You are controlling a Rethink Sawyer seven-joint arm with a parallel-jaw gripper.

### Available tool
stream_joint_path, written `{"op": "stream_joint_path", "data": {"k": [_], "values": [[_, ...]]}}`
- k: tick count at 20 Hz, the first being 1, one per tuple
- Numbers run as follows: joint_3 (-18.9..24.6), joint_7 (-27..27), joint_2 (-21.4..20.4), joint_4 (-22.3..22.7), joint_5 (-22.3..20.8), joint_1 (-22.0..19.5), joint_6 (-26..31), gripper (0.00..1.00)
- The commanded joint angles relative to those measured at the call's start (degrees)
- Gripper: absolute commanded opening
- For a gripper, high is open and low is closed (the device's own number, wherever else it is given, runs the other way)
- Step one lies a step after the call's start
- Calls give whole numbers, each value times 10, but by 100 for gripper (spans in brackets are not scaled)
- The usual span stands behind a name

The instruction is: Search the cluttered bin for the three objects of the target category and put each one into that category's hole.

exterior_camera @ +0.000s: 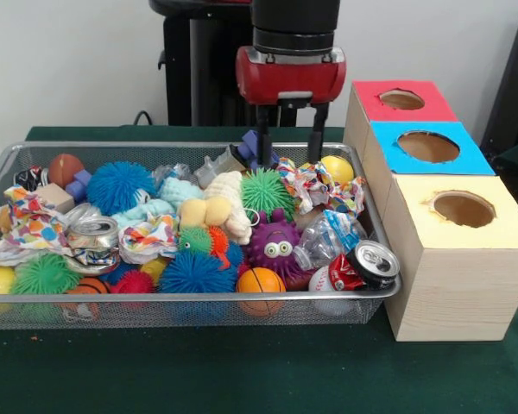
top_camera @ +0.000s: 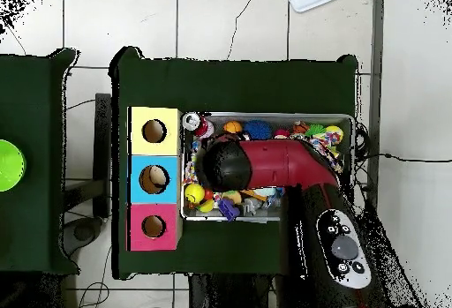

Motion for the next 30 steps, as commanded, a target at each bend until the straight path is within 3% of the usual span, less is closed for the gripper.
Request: {"op": "stream_joint_path", "data": {"k": [1,14,30], "values": [[42,91,37,69,36,-3,-53,100],[65,83,50,73,67,-19,-120,100],[68,54,69,64,31,-38,-180,100]]}}
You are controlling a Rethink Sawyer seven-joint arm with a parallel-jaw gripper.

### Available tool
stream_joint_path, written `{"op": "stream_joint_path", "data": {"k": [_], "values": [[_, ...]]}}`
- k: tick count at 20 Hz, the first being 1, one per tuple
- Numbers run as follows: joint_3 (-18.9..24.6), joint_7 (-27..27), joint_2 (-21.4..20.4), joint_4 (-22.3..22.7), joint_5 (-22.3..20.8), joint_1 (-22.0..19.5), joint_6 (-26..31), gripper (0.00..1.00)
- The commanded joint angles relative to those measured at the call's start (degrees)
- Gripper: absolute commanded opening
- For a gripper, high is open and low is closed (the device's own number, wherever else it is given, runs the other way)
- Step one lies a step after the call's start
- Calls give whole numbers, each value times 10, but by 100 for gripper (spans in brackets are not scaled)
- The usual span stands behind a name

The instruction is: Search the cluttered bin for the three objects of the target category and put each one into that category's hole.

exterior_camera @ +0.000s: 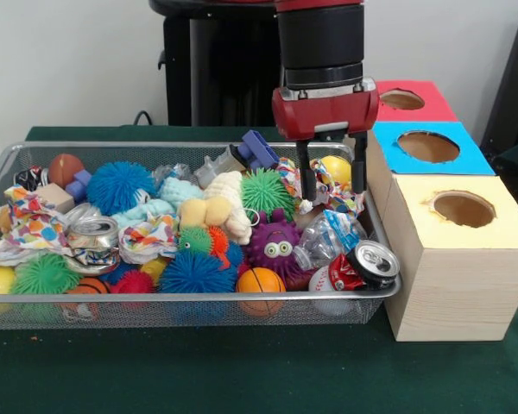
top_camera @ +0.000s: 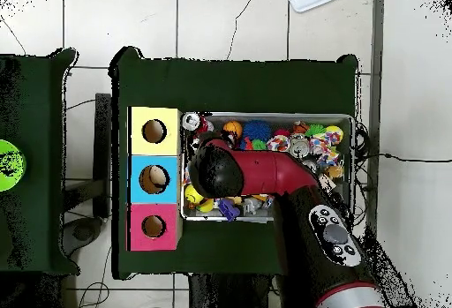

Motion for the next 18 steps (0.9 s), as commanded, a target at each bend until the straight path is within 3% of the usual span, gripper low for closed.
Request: {"op": "stream_joint_path", "data": {"k": [1,6,18], "values": [[24,55,30,10,-14,-13,-24,100],[-6,113,32,14,24,-7,-32,100],[-17,160,28,73,77,-30,-72,100]]}}
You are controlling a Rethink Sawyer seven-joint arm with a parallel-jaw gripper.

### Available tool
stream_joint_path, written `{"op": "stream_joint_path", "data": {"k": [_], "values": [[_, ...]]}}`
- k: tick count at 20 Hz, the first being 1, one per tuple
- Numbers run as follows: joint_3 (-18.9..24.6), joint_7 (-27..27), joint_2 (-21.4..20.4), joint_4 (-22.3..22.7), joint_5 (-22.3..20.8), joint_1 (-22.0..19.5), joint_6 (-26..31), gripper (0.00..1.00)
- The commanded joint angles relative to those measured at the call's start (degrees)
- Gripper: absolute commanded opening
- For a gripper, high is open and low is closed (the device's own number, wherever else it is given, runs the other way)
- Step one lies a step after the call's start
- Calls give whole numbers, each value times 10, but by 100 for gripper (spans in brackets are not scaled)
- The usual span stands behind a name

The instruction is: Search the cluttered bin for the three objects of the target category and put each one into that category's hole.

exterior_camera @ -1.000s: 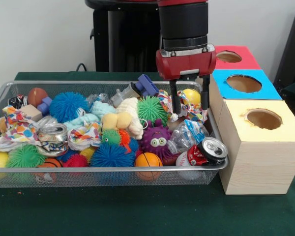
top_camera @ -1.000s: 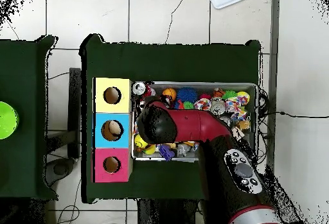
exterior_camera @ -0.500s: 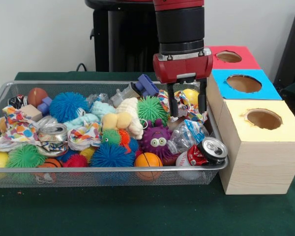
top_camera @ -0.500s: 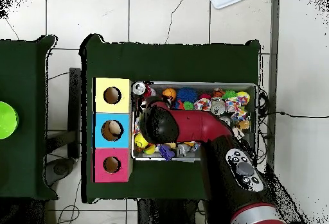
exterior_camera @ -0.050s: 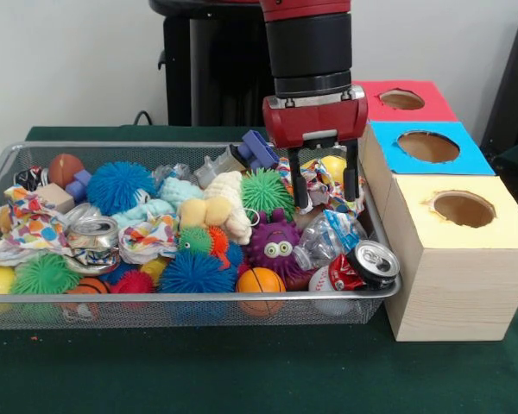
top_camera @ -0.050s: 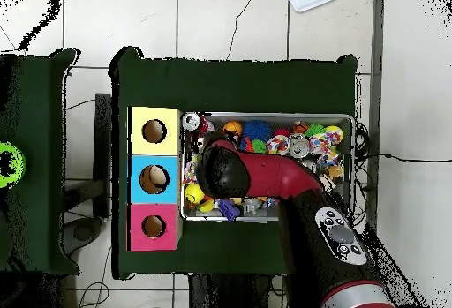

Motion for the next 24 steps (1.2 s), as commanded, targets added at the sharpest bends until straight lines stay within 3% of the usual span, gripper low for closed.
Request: {"op": "stream_joint_path", "data": {"k": [1,7,16,24], "values": [[-15,159,15,57,46,-19,-30,100],[-16,162,24,79,67,-32,-62,100],[-27,176,28,103,111,-21,-89,100],[-7,192,45,130,142,-29,-132,100]]}}
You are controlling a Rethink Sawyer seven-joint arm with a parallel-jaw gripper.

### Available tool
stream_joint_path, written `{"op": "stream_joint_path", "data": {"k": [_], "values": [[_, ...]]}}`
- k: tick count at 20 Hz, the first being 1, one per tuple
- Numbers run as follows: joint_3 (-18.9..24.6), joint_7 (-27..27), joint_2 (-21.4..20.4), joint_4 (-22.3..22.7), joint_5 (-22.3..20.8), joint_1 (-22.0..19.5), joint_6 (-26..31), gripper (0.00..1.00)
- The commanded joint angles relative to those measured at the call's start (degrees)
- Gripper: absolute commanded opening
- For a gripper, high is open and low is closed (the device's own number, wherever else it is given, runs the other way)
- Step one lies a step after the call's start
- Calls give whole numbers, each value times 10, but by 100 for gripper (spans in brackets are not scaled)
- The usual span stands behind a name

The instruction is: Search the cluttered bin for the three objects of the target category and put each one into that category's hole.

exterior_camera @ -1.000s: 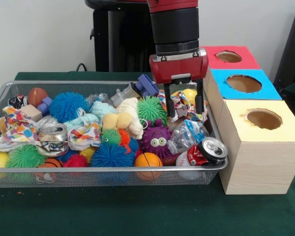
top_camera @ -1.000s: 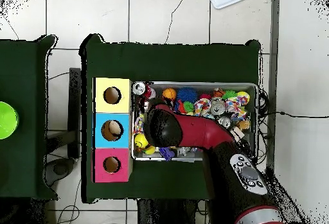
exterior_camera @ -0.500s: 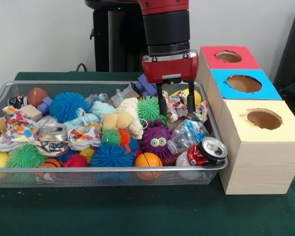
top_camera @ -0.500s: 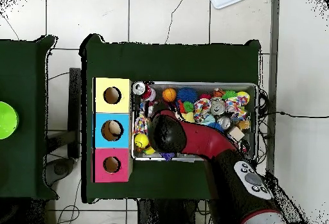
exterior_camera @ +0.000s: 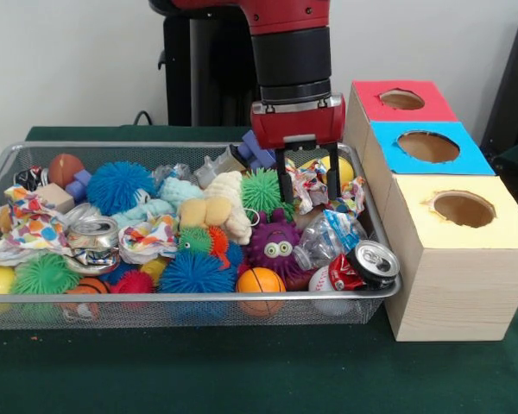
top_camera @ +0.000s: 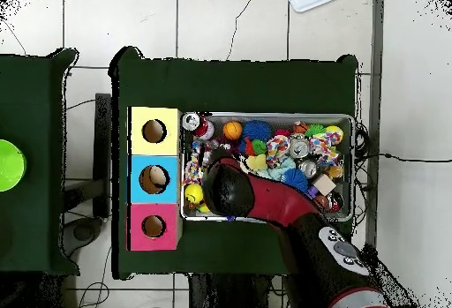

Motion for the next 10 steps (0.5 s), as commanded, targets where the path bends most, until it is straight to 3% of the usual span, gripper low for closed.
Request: {"op": "stream_joint_path", "data": {"k": [1,10], "values": [[10,195,27,52,54,-12,-54,100],[28,207,44,77,76,-8,-104,100]]}}
